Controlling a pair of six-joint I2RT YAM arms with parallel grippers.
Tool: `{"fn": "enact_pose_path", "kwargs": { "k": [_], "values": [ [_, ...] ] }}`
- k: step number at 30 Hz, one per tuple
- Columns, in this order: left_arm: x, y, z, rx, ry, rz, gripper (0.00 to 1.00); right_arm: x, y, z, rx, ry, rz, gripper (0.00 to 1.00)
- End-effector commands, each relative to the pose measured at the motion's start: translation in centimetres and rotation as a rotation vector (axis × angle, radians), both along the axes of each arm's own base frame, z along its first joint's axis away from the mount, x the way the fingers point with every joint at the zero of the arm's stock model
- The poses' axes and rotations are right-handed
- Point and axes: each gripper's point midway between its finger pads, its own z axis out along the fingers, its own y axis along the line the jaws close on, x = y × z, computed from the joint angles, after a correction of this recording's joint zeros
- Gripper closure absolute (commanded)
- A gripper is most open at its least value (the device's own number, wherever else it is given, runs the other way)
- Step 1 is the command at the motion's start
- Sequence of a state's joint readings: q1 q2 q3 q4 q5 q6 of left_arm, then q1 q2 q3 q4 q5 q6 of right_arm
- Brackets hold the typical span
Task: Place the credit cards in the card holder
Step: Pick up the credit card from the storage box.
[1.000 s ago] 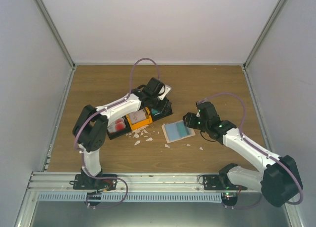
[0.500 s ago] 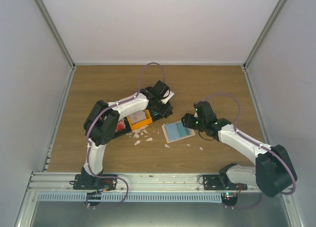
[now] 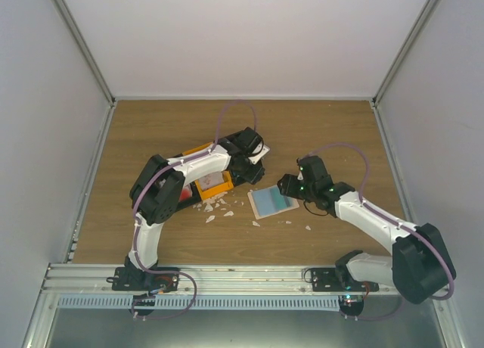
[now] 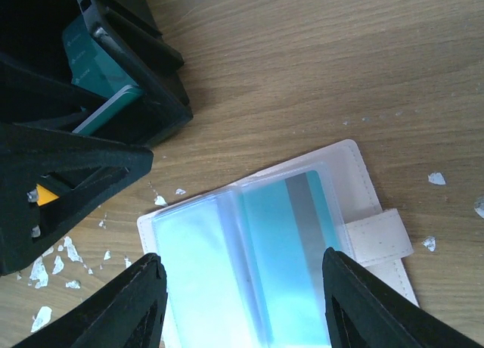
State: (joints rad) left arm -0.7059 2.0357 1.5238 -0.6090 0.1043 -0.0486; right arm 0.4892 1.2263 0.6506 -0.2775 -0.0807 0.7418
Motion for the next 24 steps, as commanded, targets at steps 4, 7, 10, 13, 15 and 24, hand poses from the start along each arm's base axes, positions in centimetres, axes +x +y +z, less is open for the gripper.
{"fn": "enact_pose_path", "kwargs": {
  "k": [4, 7, 10, 13, 15, 24],
  "values": [
    [0.0, -0.6, 1.3, -0.016, -0.010, -0.012, 0.43, -0.1, -0.4, 0.5, 0.015, -0.022, -0.022, 0.43],
    [0.0, -0.6, 1.7, -0.024, -0.011, -0.011, 0.45, -0.1, -0.5, 0.6, 0.014, -0.026, -0.023, 0.43],
    [-0.2, -0.7, 2.0, -0.034, -0.013, -0.014, 0.47, -0.2, -0.6, 0.6, 0.012, -0.029, -0.023, 0.43],
    [-0.2, -0.8, 2.2, -0.039, -0.013, -0.014, 0.49, -0.2, -0.6, 0.6, 0.013, -0.030, -0.023, 0.43],
    [-0.3, -0.8, 2.5, -0.044, -0.013, -0.014, 0.51, -0.2, -0.6, 0.5, 0.012, -0.028, -0.021, 0.43],
    [-0.3, -0.6, 3.2, -0.052, -0.028, -0.003, 0.53, -0.3, -0.6, 0.5, 0.012, -0.028, -0.020, 0.43]
  ]
}}
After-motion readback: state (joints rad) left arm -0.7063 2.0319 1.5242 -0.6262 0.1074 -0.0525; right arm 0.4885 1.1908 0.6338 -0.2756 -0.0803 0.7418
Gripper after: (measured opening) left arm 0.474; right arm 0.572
